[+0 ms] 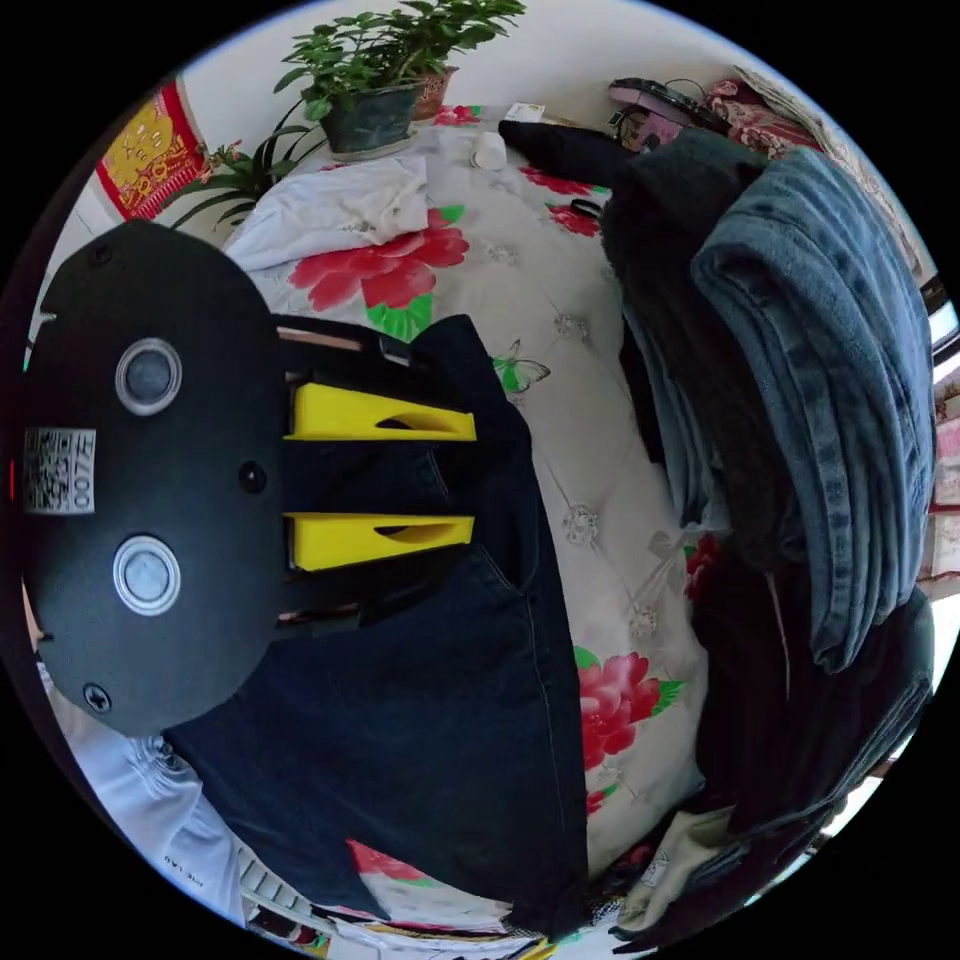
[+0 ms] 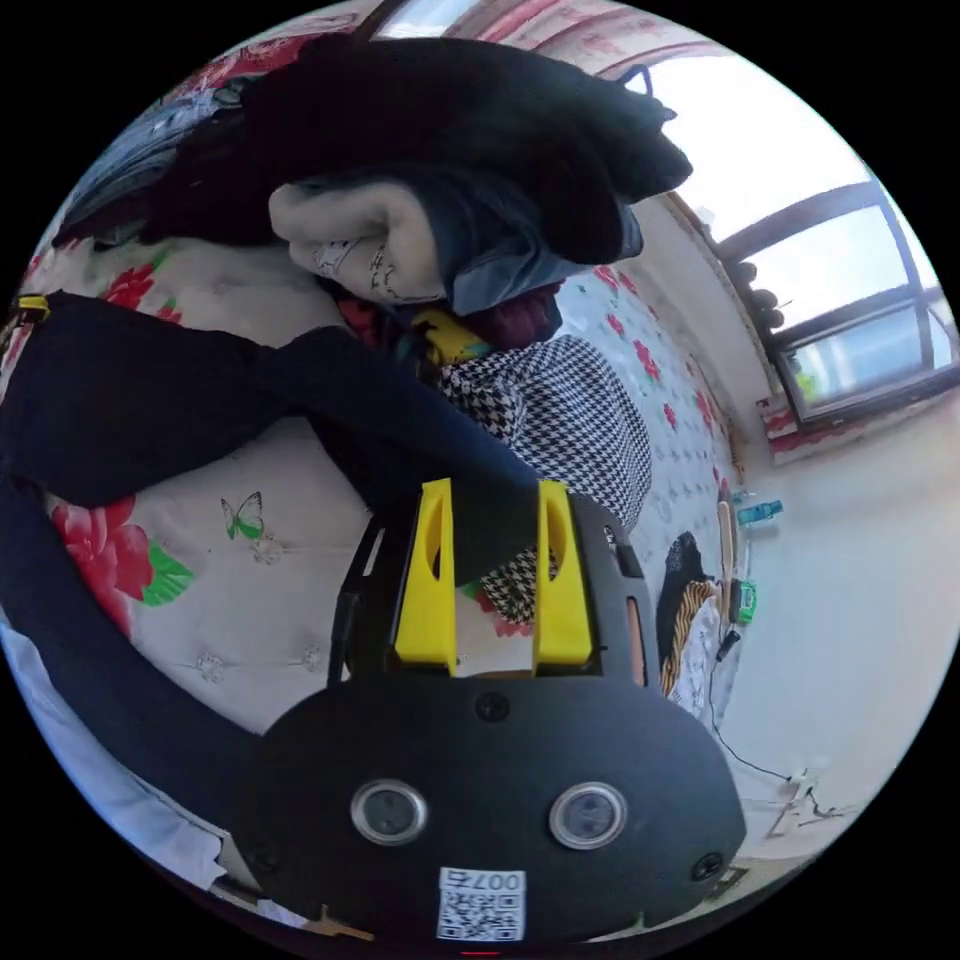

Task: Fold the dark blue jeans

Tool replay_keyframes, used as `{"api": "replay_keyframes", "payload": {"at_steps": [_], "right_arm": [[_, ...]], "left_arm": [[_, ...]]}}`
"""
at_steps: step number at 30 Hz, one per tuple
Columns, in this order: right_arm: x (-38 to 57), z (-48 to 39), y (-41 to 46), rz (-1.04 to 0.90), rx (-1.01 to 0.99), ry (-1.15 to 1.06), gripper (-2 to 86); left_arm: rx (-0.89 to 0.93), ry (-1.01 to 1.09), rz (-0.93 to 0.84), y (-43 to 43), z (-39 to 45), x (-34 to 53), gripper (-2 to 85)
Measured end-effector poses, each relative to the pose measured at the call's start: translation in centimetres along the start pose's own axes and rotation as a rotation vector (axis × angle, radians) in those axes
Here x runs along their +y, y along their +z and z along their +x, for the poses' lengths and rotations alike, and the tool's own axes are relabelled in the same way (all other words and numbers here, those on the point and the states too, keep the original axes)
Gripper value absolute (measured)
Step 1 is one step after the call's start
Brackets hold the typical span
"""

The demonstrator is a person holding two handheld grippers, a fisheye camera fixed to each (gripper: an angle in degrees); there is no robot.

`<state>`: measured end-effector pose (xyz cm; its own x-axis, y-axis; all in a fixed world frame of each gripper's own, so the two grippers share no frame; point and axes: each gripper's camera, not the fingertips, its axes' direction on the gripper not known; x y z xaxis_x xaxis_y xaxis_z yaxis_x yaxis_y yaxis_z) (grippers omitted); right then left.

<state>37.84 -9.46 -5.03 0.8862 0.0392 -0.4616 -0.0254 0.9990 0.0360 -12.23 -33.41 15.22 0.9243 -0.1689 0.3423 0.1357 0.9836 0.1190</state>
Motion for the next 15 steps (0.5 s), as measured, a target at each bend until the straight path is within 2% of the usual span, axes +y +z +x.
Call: {"api": "replay_keyframes", "payload": {"at_steps": [4, 6, 8, 11, 15], "right_arm": [[-1.7, -3.3, 3.1, -0.142, 0.142, -0.155, 3.6], [-1.4, -3.6, 1.9, -0.063, 0.236, -0.157, 1.2], [-0.9, -2.2, -0.4, -0.001, 0.199, -0.098, 0.5], [1.6, 1.6, -5.3, 0.115, 0.087, 0.022, 0.0], [9.3, 5.8, -12.7, 0.309, 0.087, 0.174, -0.1]], "left_arm": [[0.05, 0.038, -0.027, 0.4, -1.2, -0.3, 7.2], [0.046, 0.072, -0.019, -0.4, -1.6, 0.3, 0.8], [0.079, 0.028, 0.007, -1.8, -2.7, 1.4, -0.3], [0.171, -0.06, 0.184, -6.6, -5.5, 5.7, -0.8], [0.313, -0.159, 0.538, -15.7, -9.7, 17.9, -0.9]]}}
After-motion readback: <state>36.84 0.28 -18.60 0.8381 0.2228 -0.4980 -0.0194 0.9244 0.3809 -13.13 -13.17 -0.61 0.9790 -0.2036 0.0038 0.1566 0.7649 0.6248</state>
